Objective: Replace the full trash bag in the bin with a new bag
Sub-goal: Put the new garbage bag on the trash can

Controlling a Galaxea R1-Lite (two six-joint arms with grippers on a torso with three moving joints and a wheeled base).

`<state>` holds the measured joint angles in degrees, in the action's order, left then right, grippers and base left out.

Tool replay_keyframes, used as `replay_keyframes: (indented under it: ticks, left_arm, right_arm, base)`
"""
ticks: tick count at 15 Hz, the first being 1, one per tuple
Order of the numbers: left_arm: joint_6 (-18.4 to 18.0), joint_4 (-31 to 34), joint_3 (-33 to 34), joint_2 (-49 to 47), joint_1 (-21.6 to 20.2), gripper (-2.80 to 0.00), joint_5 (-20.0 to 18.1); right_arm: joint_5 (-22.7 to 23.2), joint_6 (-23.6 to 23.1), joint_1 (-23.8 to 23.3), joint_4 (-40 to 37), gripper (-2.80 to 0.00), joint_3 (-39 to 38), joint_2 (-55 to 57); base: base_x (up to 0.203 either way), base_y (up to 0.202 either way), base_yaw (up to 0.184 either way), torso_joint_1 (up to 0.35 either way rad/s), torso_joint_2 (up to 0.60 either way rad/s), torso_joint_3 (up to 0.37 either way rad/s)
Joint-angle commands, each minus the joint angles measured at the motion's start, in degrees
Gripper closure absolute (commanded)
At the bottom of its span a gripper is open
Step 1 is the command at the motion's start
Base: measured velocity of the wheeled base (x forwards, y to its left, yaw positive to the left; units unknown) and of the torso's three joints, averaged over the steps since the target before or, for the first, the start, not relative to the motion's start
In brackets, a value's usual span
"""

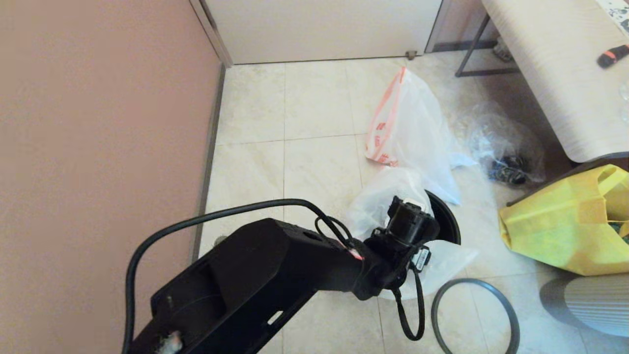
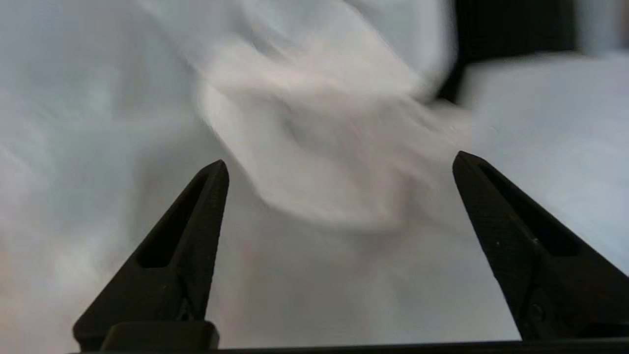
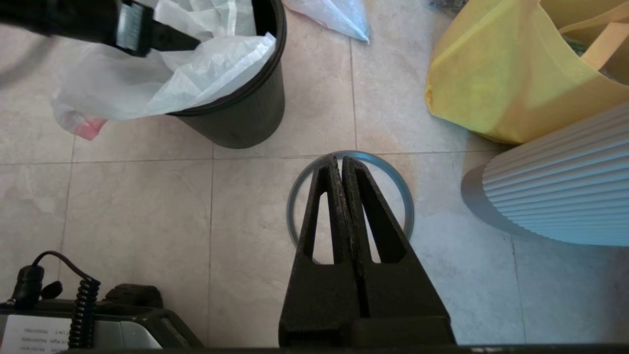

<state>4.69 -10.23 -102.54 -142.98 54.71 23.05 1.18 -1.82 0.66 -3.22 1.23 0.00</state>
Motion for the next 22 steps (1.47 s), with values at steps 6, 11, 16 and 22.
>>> replay_keyframes:
  ticks: [6,11,16,22]
  left_arm:
    - [8.2,6.89,0.16,4.58,-1.47,0.0,-5.97]
    - [14.79,12.2,5.89,10.93,-6.02,0.0,-5.87]
    - [19.49,16.04,21.13,21.47,-14.91,0.0,-17.08]
    - [12.67,-3.4,33.05,16.88,-25.95,-2.8,-29.6]
  right_arm:
    - [0.05,-0.09,0.04,-0.03,0.0,0.0,0.09]
    - [0.05,-0.03,0.04,-0.03,0.0,0.0,0.09]
    - [0.05,-0.03,0.04,-0.03,0.0,0.0,0.09]
    - [0.05,-0.12,0.04,-0.03,0.0,0.0,0.09]
  base:
    - [0.0,0.0,0.0,0.0,0.0,0.0]
    - [0.0,0.0,0.0,0.0,0.0,0.0]
    - [0.0,0.0,0.0,0.0,0.0,0.0]
    - [0.0,0.0,0.0,0.0,0.0,0.0]
